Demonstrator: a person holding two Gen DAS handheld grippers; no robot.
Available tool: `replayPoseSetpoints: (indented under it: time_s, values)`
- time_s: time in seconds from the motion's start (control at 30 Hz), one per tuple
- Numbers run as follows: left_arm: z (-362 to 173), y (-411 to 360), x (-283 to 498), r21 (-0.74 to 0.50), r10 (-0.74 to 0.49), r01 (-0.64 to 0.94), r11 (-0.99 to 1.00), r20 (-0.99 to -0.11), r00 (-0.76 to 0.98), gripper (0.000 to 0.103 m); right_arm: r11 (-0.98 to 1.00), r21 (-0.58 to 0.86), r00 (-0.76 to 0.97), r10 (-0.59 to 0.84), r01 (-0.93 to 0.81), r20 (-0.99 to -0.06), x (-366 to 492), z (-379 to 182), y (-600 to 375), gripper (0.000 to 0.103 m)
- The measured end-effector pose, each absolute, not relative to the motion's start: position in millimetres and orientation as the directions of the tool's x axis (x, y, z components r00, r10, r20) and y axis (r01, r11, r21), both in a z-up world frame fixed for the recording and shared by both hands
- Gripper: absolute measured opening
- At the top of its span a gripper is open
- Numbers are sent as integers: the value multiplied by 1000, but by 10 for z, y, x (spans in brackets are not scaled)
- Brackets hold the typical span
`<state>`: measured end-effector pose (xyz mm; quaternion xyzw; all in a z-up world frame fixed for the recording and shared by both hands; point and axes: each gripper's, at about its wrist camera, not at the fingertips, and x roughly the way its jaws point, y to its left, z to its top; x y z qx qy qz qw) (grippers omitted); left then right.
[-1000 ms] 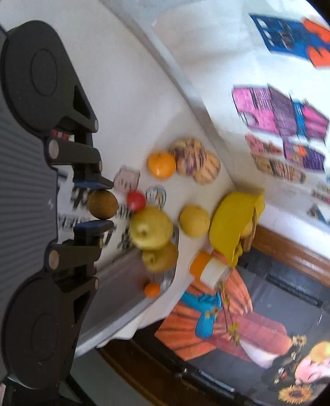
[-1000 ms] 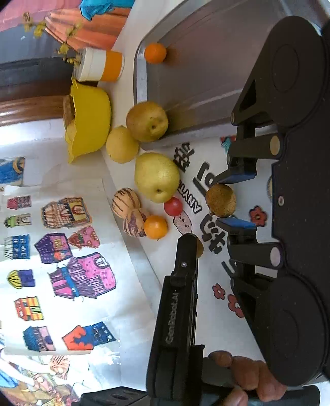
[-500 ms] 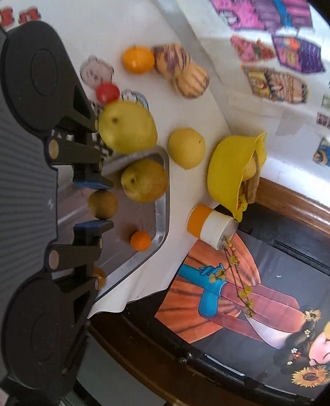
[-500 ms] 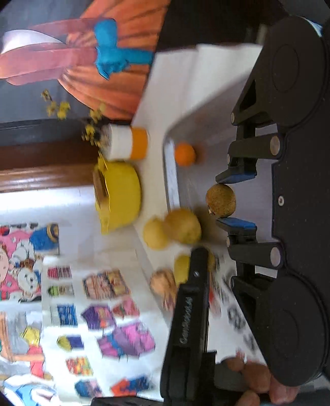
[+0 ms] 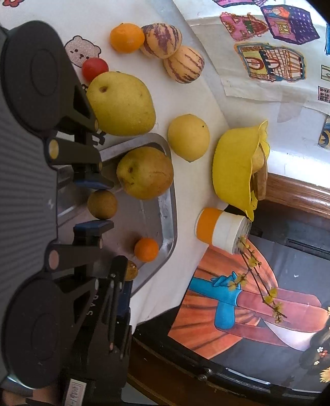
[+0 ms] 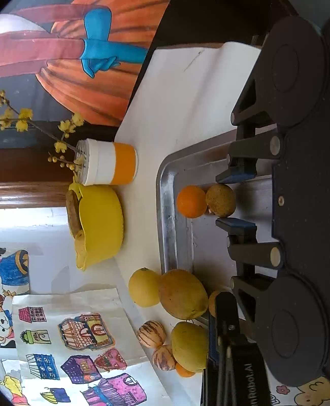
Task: Organize fruits
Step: 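Lower both small brown fruits onto the metal tray and open both tools, then withdraw both open tools from the tray toward the remaining fruits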
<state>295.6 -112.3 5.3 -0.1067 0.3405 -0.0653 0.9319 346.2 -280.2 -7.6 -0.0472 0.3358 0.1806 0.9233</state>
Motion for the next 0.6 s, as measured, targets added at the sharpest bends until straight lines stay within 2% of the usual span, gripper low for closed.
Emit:
replayPoseSetpoints:
  time_s: [0.23,0.27,0.33,0.4,0.43,0.47,0.5,0.6]
  values:
    - [7,-1105,2996,-245,-190,37,969,-638,746,28,925,33,698,307,-378,-647,3484,-83,-2767,32]
    - [7,-1103,2995,-247,-191,35,968,-643,742,31,927,31,702,304,-373,-644,3474,-81,-2773,34]
    - [7,-1082,2980,-277,-216,38,960,-647,731,41,932,36,709,299,-361,-638,3438,-71,-2807,46]
    - [46,-1055,2901,-331,-261,53,942,-625,736,63,940,39,737,292,-340,-610,3345,-29,-2868,50]
    - [81,-1054,2845,-345,-269,56,937,-610,745,69,943,36,757,288,-331,-587,3278,5,-2904,53]
    - [122,-1061,2782,-347,-268,57,936,-597,756,83,947,32,779,282,-320,-560,3193,48,-2948,56]
    - [164,-1068,2710,-342,-254,50,938,-585,770,89,951,28,796,272,-306,-541,3121,87,-2992,64]
    - [271,-1057,2502,-348,-264,76,934,-533,804,90,962,22,836,247,-272,-491,2894,215,-3123,76]
